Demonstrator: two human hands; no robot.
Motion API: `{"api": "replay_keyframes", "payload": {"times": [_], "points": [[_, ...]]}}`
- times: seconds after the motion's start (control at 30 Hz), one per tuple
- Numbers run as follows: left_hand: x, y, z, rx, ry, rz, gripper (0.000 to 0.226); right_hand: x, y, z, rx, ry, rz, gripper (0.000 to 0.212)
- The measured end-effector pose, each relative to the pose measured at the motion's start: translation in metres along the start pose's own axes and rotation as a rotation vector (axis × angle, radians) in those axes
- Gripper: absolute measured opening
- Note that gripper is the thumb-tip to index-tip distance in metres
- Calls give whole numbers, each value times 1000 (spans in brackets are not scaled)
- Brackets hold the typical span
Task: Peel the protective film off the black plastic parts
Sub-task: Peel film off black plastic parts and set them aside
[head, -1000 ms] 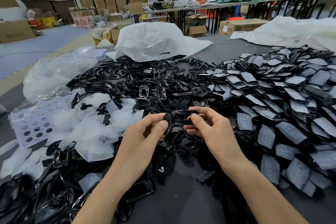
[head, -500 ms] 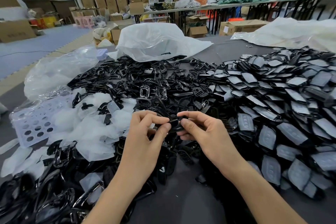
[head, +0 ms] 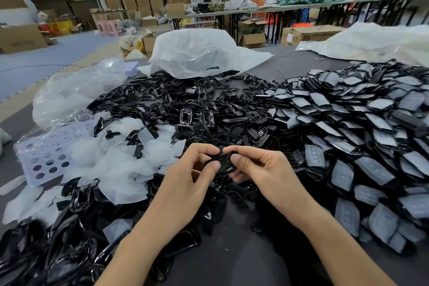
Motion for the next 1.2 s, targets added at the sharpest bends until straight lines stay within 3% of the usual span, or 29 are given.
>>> {"api": "replay_keyframes", "payload": {"times": [0.1, 0.23, 0.47, 0.57, 0.67, 0.8, 0.87, 0.97, 1.2], "points": [[1, 7, 1, 105, -28, -41, 26, 0, 1, 0, -28, 0, -11, 24], [-1, 4, 1, 72, -21, -77, 28, 0, 0, -1, -33, 1, 12, 23], [-3, -2, -6, 111, -73, 47, 24, 3, 6, -3, -71, -30, -13, 19], [3, -13, 6, -144, 53, 259, 21, 3, 13, 4, -72, -3, -43, 18], [6, -13, 13, -305, 126, 299, 15, 1, 8, 11, -31, 14, 19, 22], [-3, -47, -6, -668, 62, 480, 24, -1, -9, 12, -12, 15, 124, 27], [-11, -60, -24, -857, -64, 474, 28, -2, -16, 13, -31, 17, 167, 22], [-15, -64, -40, -882, -169, 396, 26, -1, -17, 15, -43, 18, 187, 22], [-12, -64, -32, -794, -149, 421, 9, -3, -18, 15, -28, 1, 209, 15]]}}
Point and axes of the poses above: each hand's wrist, its own x-axis away from the middle knuckle, its own y-axis out of the palm, z = x × y, the point moved 8 cm from there along -x, towards the middle knuckle, and after that the axes turned 11 degrees about -y, right-handed, at the moved point
